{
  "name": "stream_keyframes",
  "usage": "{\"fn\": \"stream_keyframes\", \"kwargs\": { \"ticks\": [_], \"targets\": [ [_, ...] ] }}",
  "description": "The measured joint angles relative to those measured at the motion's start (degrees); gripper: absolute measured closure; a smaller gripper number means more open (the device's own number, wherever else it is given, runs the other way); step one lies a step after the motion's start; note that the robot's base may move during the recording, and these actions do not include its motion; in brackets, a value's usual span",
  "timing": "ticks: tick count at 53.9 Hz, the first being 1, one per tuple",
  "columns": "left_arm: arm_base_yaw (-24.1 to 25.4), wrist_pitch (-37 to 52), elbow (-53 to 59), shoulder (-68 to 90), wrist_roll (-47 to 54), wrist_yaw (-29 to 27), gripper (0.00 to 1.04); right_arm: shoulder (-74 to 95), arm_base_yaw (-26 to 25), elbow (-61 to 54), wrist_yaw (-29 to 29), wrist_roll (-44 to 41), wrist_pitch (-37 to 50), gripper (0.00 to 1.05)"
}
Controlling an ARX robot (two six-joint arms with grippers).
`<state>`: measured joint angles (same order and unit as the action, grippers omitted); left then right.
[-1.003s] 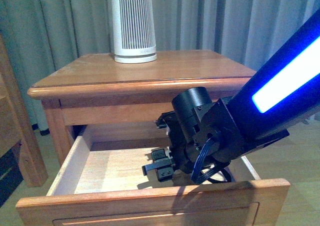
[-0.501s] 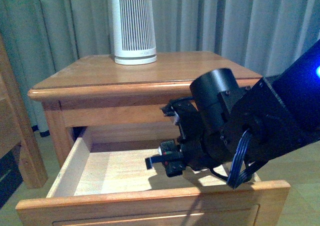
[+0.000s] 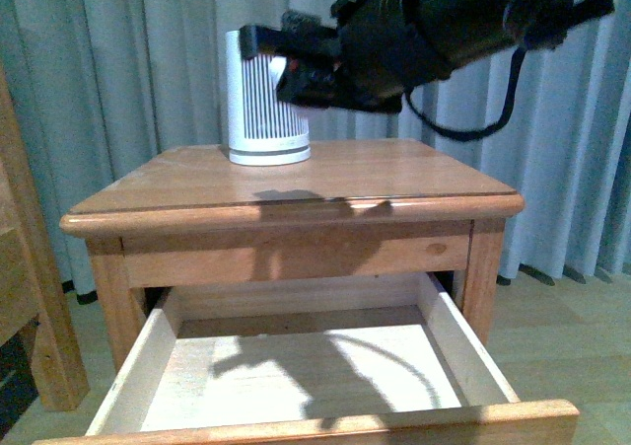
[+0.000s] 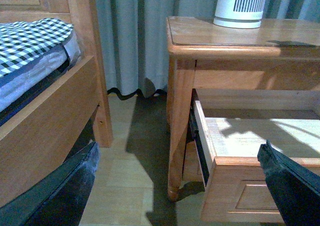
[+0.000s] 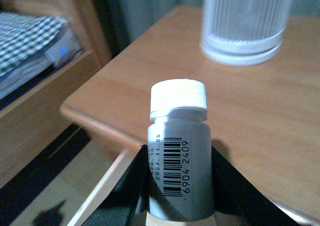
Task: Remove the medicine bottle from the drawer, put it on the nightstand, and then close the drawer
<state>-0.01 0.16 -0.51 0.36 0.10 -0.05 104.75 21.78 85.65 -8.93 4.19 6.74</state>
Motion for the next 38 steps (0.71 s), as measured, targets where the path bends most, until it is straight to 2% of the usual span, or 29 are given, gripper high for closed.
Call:
{"fn": "stream_keyframes", "kwargs": {
  "ticks": [11, 20, 28, 38],
  "targets": [
    [0.0, 0.0, 0.0, 0.0, 0.0, 0.0, 0.07, 10.6, -4.1, 14.4, 6.2, -2.6, -5.9, 0.75],
    [0.0, 0.0, 0.0, 0.0, 0.0, 0.0, 0.07, 19.9, -4.3, 21.4, 8.8, -3.1, -10.4, 0.76],
    [0.0, 0.0, 0.0, 0.0, 0.0, 0.0, 0.07, 21.8, -3.2, 22.8, 10.8, -3.6, -8.7, 0.43],
    [0.0, 0.0, 0.0, 0.0, 0.0, 0.0, 0.07, 11.3, -2.8, 14.4, 7.5, -0.9, -3.2, 0.15]
  ]
}}
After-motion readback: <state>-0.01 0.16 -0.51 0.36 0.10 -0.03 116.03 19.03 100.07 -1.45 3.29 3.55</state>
